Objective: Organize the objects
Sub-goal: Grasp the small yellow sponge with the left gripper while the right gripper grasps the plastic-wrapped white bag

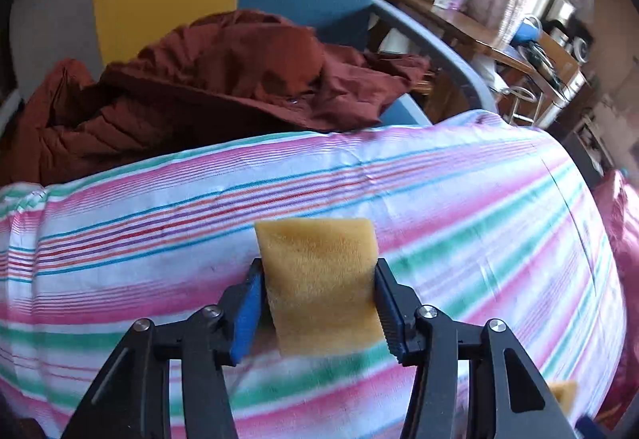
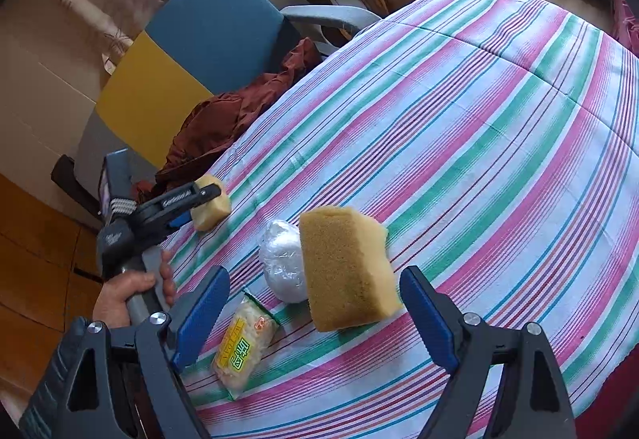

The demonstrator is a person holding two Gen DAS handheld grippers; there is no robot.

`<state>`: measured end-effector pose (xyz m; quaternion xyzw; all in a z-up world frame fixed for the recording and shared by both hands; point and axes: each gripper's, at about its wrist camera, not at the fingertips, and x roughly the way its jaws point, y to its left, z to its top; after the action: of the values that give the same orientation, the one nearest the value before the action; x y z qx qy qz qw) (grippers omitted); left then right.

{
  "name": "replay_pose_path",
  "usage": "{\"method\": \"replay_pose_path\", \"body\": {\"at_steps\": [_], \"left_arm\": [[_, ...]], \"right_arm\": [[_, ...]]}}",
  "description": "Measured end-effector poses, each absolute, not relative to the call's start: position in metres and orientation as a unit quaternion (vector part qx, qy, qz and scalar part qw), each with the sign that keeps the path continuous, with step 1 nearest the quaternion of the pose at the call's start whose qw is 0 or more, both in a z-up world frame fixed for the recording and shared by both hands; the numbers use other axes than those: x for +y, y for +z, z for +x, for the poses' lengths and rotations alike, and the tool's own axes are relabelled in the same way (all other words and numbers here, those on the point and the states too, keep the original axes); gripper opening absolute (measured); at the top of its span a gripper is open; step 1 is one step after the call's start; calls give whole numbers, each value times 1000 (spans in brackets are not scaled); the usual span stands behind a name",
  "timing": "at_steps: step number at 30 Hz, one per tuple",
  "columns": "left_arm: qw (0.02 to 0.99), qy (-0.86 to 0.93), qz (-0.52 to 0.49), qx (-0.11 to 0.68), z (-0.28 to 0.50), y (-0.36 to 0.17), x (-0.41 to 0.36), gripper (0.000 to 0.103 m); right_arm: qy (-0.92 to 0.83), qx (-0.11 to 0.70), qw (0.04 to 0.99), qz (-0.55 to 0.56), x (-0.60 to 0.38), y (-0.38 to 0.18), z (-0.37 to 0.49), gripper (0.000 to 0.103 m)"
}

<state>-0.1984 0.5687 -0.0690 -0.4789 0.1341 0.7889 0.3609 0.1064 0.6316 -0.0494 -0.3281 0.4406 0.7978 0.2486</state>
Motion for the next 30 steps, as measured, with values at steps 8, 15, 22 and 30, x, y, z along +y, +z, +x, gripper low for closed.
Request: {"method": "replay_pose_path", "body": {"at_steps": [8,15,22,30], "left_arm": [[385,781,-469,147,-153,-57,513,50],[401,782,-464,113,-110,-22,439,50],[408,781,-464,88,-73,-3,370,51],[415,796,-434,79,-51,21,313,52]], "right_arm": [[793,445,269,-319,638,-50,110,89],[831,380,249,-322,622,-28,97,83],[876,220,162,-397,586,-4,22,63],[807,91,186,-552,589,-66,-57,62]]}}
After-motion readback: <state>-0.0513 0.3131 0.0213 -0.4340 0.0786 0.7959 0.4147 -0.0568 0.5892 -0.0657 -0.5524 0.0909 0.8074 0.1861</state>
